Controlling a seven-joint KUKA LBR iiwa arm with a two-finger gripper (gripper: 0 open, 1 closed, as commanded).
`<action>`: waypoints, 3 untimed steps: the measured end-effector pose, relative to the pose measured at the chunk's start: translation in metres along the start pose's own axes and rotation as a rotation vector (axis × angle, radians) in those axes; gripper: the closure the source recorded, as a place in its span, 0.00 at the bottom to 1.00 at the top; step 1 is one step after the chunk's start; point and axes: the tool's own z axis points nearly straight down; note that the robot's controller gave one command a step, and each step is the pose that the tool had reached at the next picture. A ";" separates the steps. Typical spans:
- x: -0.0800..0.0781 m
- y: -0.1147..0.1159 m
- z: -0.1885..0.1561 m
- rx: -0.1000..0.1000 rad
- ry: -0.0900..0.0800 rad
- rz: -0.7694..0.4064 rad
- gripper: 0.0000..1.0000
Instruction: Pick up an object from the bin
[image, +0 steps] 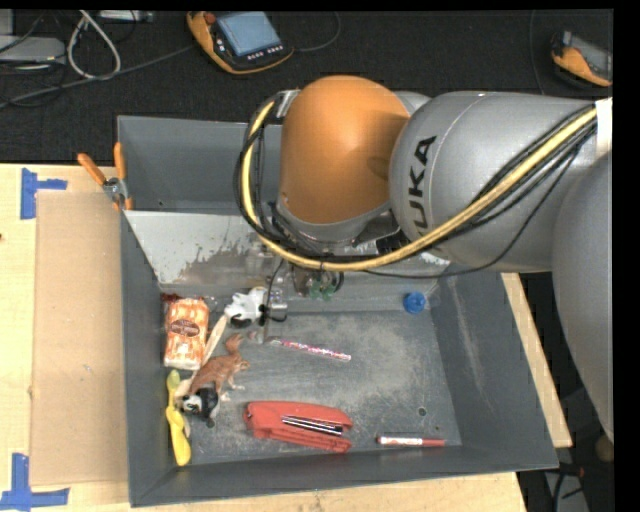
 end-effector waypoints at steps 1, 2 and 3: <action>-0.001 -0.001 -0.005 -0.001 -0.008 0.004 0.00; 0.015 0.010 0.074 -0.002 -0.010 -0.013 0.00; 0.049 0.012 0.150 -0.002 -0.010 0.023 0.00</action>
Offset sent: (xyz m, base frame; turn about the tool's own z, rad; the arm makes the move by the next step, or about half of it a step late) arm -0.0266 0.0174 -0.1229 -0.0197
